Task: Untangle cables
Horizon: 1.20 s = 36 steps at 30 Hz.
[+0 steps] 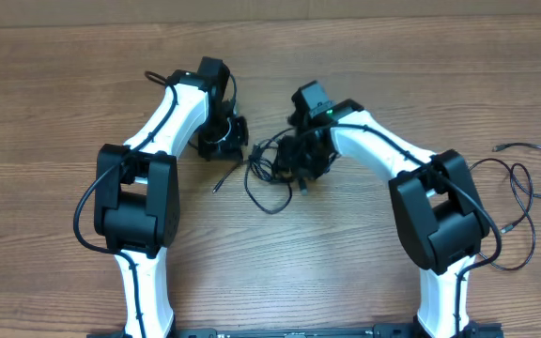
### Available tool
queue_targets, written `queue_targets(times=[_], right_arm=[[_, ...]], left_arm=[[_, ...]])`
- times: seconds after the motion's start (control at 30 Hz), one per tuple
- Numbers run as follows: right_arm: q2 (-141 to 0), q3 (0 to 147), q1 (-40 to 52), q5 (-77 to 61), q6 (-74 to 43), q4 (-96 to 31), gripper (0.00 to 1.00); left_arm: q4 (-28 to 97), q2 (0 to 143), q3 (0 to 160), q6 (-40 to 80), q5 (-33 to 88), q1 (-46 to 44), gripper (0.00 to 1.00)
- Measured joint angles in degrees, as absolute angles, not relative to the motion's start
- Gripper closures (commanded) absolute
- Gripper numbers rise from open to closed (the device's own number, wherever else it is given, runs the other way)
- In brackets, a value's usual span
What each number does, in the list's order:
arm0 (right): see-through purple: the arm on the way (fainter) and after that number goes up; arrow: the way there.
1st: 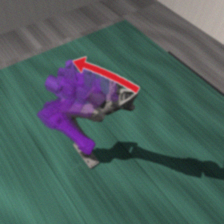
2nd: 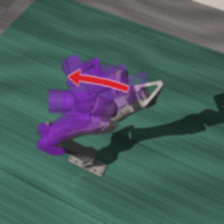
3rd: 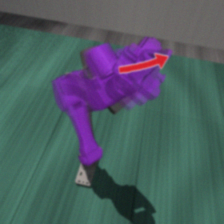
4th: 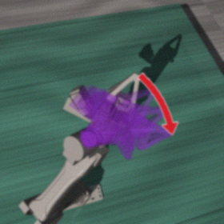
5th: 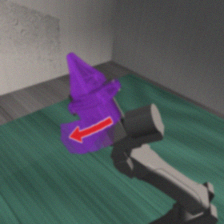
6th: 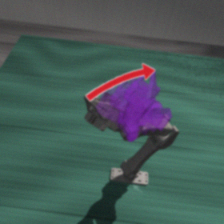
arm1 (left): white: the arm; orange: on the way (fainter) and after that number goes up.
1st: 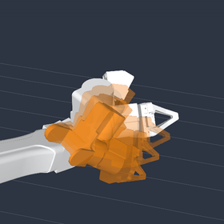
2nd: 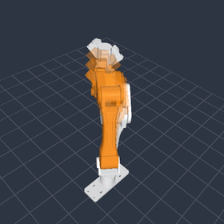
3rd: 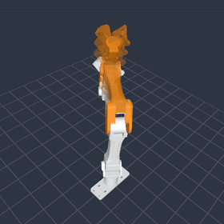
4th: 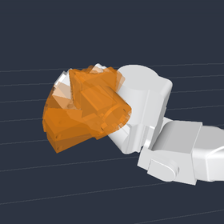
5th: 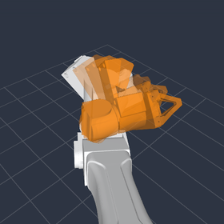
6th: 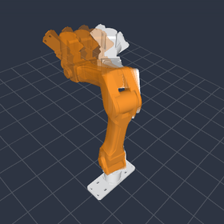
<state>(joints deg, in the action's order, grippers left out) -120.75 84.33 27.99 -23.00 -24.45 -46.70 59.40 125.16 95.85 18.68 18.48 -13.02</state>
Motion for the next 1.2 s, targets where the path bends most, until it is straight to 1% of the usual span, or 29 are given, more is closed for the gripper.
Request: queue_targets(times=[0.07, 0.1, 0.2, 0.3, 0.4, 0.43, 0.53, 0.67, 0.77, 0.87, 1.07, 1.2], right_arm=[[-120.73, 83.94, 28.71, -23.16, -24.60, -46.68, 0.51], [-120.73, 83.88, 29.21, -23.18, -24.71, -46.76, 0.54], [-120.73, 83.83, 30.50, -23.03, -24.93, -48.40, 0.55], [-120.75, 84.88, 31.16, -22.59, -23.83, -54.11, 0.53], [-120.84, 87.37, 30.74, -22.15, -21.32, -61.52, 0.50], [-120.84, 88.90, 30.22, -22.06, -20.45, -63.77, 0.48], [-120.84, 92.90, 27.79, -22.90, -17.28, -67.77, 0.43], [-120.84, 95.37, 23.35, -27.68, -10.76, -72.16, 0.42], [-120.84, 95.42, 20.12, -29.67, -7.94, -73.71, 0.39], [-120.84, 95.42, 16.91, -30.65, -6.42, -75.48, 0.38], [-120.84, 95.42, 10.81, -31.24, -5.23, -78.06, 0.38], [-120.84, 95.42, 9.65, -31.29, -4.05, -78.81, 0.38]], left_arm=[[57.47, 125.16, 95.85, 18.65, 18.48, -13.02, 0.93], [56.69, 125.16, 95.85, 18.65, 18.50, -13.02, 0.93], [55.20, 125.16, 95.85, 18.55, 18.48, -13.04, 0.94], [53.84, 125.16, 95.85, 17.08, 18.48, -13.02, 0.90], [52.38, 125.16, 95.85, 14.00, 18.50, -13.02, 0.80], [51.77, 125.16, 95.85, 11.94, 18.79, -13.02, 0.73], [51.18, 125.16, 95.85, 6.09, 20.25, -13.04, 0.62], [51.59, 125.16, 95.85, -2.50, 23.88, -13.17, 0.60], [52.53, 125.16, 95.85, -6.87, 26.37, -13.85, 0.59], [54.22, 125.16, 95.85, -10.63, 27.11, -15.42, 0.58], [55.66, 125.16, 95.85, -14.70, 25.23, -19.33, 0.56], [55.99, 125.16, 95.70, -15.55, 24.27, -20.69, 0.58]])
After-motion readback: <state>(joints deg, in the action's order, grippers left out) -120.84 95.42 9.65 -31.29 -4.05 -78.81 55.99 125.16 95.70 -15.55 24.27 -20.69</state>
